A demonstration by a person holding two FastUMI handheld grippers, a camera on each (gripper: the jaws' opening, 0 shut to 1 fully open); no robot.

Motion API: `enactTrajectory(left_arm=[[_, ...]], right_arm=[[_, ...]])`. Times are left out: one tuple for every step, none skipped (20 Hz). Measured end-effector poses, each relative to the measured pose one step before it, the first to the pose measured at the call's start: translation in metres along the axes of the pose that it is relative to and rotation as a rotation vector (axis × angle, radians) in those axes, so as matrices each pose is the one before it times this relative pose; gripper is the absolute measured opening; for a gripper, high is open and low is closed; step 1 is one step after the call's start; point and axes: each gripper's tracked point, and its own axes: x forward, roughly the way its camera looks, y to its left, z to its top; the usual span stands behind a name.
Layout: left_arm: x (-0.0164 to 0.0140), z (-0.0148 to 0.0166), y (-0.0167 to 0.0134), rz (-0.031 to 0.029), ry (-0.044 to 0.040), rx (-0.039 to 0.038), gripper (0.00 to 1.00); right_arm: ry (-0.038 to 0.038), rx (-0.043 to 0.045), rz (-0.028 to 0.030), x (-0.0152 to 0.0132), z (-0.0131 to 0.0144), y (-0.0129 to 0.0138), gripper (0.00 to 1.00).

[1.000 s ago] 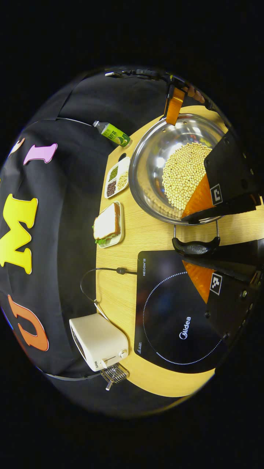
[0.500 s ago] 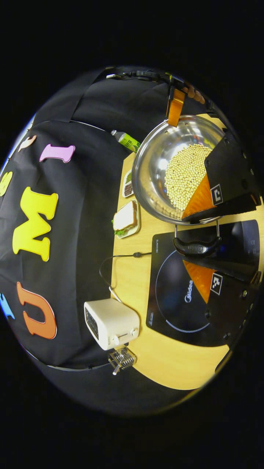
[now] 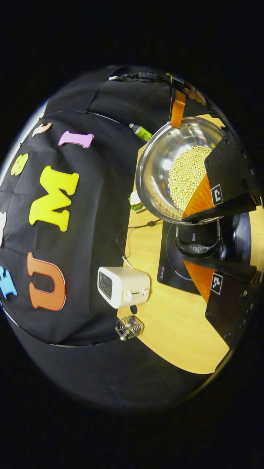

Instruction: First push the handle of the pot to place it horizontally, then grasp the pot with both hands and set it on the induction cooktop.

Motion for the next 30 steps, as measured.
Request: enactTrajectory(left_arm=[[-0.00044, 0.00195, 0.01012, 0.00514, -0.00170, -0.01478, 0.52], [-0.00026, 0.00058, 0.01062, 0.00361, -0.00123, -0.00998, 0.52], [0.00060, 0.00048, 0.01038, 0.00629, -0.00059, -0.01432, 0.52], [0.00191, -0.00031, 0.00972, 0.00655, -0.00224, -0.01228, 0.41], [0.00069, 0.00024, 0.00870, 0.00410, 0.00082, -0.01650, 0.41], [0.00052, -0.00063, 0.00814, 0.00593, 0.00548, -0.00551, 0.47], [0.00915, -0.00227, 0.00738, 0.00600, 0.00584, 0.01079, 0.46], [0.00613, -0.00578, 0.00866, 0.00771, 0.01488, 0.00782, 0.47], [0.00657, -0.00404, 0.00780, 0.00498, 0.01310, -0.00868, 0.47], [0.00580, -0.00249, 0.00689, 0.00366, 0.00688, -0.01234, 0.47], [0.00454, -0.00022, 0.00581, 0.00249, 0.00497, -0.01561, 0.47], [0.00219, 0.00110, 0.00593, 0.00385, 0.00134, 0.00017, 0.47], [0.00256, 0.00123, 0.00503, 0.00428, -0.00486, -0.00184, 0.47], [0.00275, 0.00048, 0.00330, 0.00318, -0.00040, 0.00008, 0.47], [0.00208, 0.00066, 0.00338, 0.00108, -0.00323, 0.00426, 0.47], [0.00338, -0.00092, 0.00125, -0.00210, -0.00002, -0.00231, 0.47], [0.00006, -0.00107, 0.00187, -0.00266, 0.00072, 0.00085, 0.46], [0.00328, -0.00116, 0.00126, -0.00387, 0.00008, -0.00095, 0.47], [0.00312, -0.00196, 0.00065, -0.00299, 0.00290, -0.00057, 0.47], [0.00192, -0.00261, 0.00098, -0.00384, 0.00443, -0.00241, 0.47], [0.00191, -0.00116, 0.00145, -0.00272, -0.00083, -0.00448, 0.47], [0.00323, -0.00137, 0.00152, -0.00362, 0.00202, -0.00896, 0.47], [0.00227, -0.00229, 0.00055, -0.00166, -0.00050, -0.00364, 0.47], [-0.00137, 0.00045, 0.00005, -0.00133, -0.00525, 0.00261, 0.47], [0.00431, 0.00064, -0.00015, -0.00143, -0.01276, 0.00164, 0.47], [-0.00102, -0.00100, -0.00095, -0.00142, 0.00328, 0.00541, 0.47], [-0.00070, 0.00121, -0.00036, -0.00349, -0.00742, 0.00714, 0.47], [-0.00070, -0.00014, -0.00007, -0.00312, -0.00238, 0.00476, 0.47], [0.00020, -0.00156, 0.00057, -0.00297, 0.00269, -0.00758, 0.47], [-0.00001, -0.00117, 0.00106, -0.00081, 0.00160, -0.01173, 0.37]], right_arm=[[0.00316, -0.00612, 0.00706, 0.00557, 0.00074, 0.01003, 0.53], [0.00800, -0.00824, 0.00650, 0.00667, -0.00103, 0.00873, 0.54], [0.00712, -0.00360, 0.00820, 0.00774, -0.00133, 0.00858, 0.53], [0.00985, -0.00290, 0.00583, 0.00685, -0.00044, 0.00901, 0.53], [0.01051, -0.00412, 0.00425, 0.00793, -0.00110, 0.00826, 0.53], [0.00703, -0.00494, 0.00707, 0.00930, -0.00051, 0.00762, 0.53], [0.01034, -0.00875, -0.00179, 0.00941, -0.00287, 0.00516, 0.53], [0.01570, -0.01087, -0.00096, 0.00967, -0.00360, 0.00415, 0.53], [0.01179, 0.00378, -0.00018, 0.01066, -0.00265, 0.00386, 0.53], [0.01017, 0.00511, 0.00435, 0.01010, -0.00234, 0.00444, 0.53], [0.00522, -0.00061, 0.00225, 0.00778, -0.00090, 0.00428, 0.53], [0.00331, -0.00341, 0.00223, 0.00611, -0.00064, 0.00393, 0.53], [0.00176, -0.00560, -0.00184, 0.00491, -0.00049, 0.00301, 0.53], [-0.00233, 0.00229, -0.00192, 0.00282, -0.00116, 0.00285, 0.53], [-0.00360, -0.00629, -0.00138, 0.00346, 0.00037, 0.00268, 0.53], [-0.00761, -0.00141, -0.00214, 0.00204, 0.00082, 0.00082, 0.53], [-0.00242, -0.00321, -0.00110, 0.00264, 0.00087, 0.00061, 0.53], [-0.00302, 0.00590, -0.00286, 0.00209, -0.00268, 0.00031, 0.53], [0.00095, 0.00335, -0.00179, 0.00123, -0.00287, -0.00071, 0.53], [0.00056, 0.00248, -0.00257, 0.00211, -0.00275, 0.00009, 0.53], [-0.00259, 0.00573, -0.00023, 0.00330, -0.00260, 0.00010, 0.53], [-0.00104, 0.00737, -0.00187, 0.00213, -0.00196, -0.00077, 0.53], [-0.00086, 0.00984, 0.00007, 0.00248, -0.00178, -0.00057, 0.53], [-0.00648, 0.01318, 0.00427, 0.00175, -0.00067, 0.00001, 0.53], [-0.00500, 0.00754, 0.00170, 0.00064, -0.00099, -0.00025, 0.53], [-0.00928, 0.00741, 0.00122, -0.00186, 0.00077, -0.00054, 0.53], [-0.00291, 0.00328, 0.00104, 0.00093, 0.00048, -0.00014, 0.53], [-0.00847, 0.01026, 0.00503, -0.00087, -0.00042, 0.00009, 0.53], [-0.00769, 0.00681, 0.00453, 0.00063, 0.00055, -0.00031, 0.55], [-0.01192, 0.00807, 0.00522, 0.00030, 0.00077, -0.00006, 0.56]])
